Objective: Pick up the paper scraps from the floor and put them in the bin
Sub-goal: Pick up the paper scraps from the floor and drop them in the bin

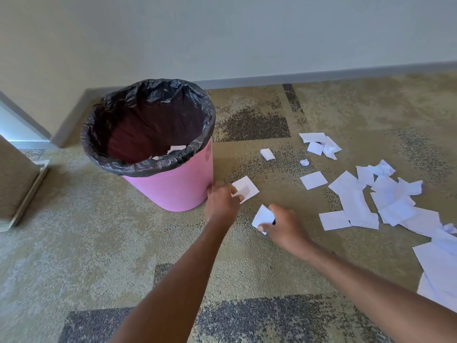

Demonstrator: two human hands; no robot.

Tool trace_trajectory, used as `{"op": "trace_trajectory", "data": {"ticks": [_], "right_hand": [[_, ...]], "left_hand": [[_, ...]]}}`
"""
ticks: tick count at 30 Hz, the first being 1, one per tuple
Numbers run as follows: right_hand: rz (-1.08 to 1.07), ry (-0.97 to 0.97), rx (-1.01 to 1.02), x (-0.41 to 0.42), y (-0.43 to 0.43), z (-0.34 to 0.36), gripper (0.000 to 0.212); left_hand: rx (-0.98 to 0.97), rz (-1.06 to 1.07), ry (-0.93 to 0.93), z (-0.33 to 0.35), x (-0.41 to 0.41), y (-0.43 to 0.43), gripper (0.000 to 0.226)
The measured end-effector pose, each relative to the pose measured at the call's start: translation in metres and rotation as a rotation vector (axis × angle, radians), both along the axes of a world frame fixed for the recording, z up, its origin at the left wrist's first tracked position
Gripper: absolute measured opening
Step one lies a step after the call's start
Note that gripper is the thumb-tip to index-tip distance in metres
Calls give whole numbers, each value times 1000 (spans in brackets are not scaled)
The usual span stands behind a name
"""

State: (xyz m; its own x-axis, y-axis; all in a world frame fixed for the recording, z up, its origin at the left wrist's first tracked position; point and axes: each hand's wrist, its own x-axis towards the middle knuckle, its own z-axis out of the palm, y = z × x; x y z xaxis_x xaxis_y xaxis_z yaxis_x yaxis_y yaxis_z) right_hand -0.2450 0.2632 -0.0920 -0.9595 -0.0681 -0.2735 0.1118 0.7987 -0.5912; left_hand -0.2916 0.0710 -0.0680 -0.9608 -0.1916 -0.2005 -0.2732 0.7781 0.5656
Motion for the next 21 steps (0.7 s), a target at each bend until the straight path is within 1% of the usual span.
{"op": "trace_trajectory", "data": {"ticks": [3,5,7,9,12,14,17,21], "right_hand": [[-45,-21,-7,0,8,2,34],[-44,37,112,1,13,7,31],[-22,74,202,-2,17,9,38],[13,74,206,-7,21,6,47],[61,72,200,-13,22,1,52],[46,68,143,-14,21,-1,52],[0,56,45,-14,19,0,47],[-61,13,-73,-12,20,5,36]], "left_hand": [[-101,-74,-83,-5,-5,5,40],[-210,-108,-97,-10,-5,9,48],[-273,-106,-74,-12,-5,11,50],[-288,-98,-61,-13,-6,12,48],[-252,-82,-64,-14,-8,12,45],[-213,-85,-44,-16,-8,12,40],[-158,-63,22,-16,-3,11,33],[-25,21,51,-9,8,12,32]]}}
